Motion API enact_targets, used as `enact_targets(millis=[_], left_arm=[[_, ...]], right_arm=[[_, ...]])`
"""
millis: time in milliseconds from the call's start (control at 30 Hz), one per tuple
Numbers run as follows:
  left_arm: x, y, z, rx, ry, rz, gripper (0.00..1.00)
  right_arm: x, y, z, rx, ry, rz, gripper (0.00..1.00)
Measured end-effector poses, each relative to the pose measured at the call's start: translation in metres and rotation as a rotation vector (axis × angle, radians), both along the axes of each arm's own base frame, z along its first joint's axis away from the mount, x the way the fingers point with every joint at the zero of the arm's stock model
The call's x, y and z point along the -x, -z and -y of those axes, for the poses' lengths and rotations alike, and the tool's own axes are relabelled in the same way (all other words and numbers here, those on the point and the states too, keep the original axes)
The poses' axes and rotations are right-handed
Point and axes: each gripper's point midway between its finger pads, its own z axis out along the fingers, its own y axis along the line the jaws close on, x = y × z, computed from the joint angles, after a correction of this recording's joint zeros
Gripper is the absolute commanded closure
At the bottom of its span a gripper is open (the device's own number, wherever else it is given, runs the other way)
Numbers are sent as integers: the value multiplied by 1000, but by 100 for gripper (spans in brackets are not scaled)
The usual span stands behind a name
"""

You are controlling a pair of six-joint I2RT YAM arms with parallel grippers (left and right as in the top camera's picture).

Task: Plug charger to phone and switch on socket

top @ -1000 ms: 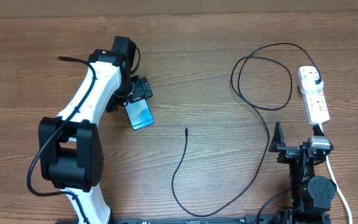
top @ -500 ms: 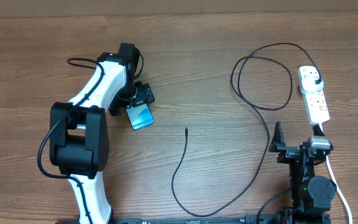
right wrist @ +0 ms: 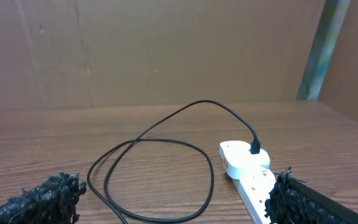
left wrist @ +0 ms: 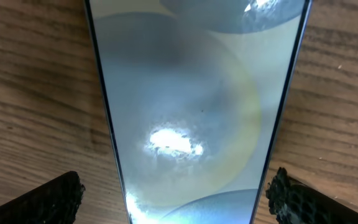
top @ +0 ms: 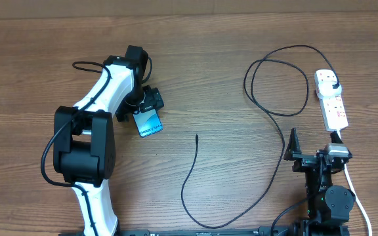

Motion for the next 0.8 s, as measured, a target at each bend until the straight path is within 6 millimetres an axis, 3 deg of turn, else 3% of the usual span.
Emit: enact_targets(millis=[800], left_arm=[[-4,0,1,6,-8,14,0]], right_arm=[[0,0,0,0,0,0,0]])
